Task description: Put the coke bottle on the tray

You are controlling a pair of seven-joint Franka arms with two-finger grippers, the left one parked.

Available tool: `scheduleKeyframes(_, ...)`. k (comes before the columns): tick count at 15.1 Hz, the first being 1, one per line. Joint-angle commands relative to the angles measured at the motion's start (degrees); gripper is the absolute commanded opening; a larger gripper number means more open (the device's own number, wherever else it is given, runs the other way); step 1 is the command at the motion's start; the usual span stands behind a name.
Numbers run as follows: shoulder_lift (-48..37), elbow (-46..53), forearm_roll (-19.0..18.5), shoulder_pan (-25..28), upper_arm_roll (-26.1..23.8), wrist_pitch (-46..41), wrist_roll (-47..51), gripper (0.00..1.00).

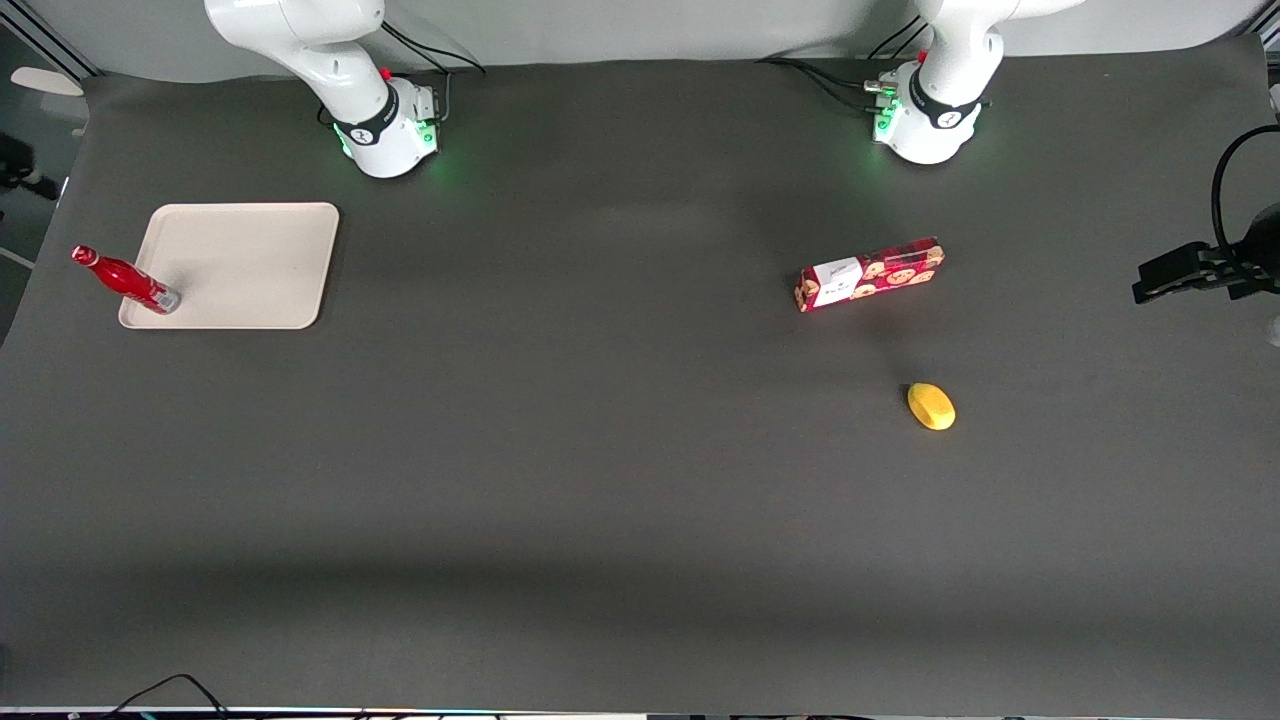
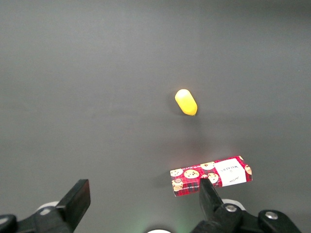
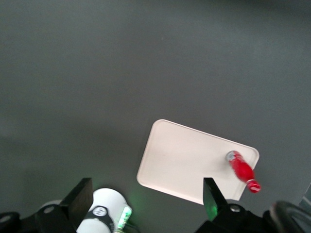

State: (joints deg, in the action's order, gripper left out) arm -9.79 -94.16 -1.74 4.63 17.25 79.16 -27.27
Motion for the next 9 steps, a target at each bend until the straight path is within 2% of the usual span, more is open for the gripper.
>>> scheduleKeyframes(1, -0.58, 0.12, 1.47, -2.60, -12.03, -1.20, 15.71, 1.00)
scheduleKeyframes(4, 0.91, -0.06, 2.78, -4.27, -20.57, 1.86, 27.51, 1.00)
scheduleKeyframes(6, 2.14, -0.06, 3.85, -4.63, -21.82, 3.28, 29.03, 1.00)
scheduleKeyframes(9, 4.33, -0.06, 3.24, -4.63, -23.66, 5.48, 30.70, 1.00)
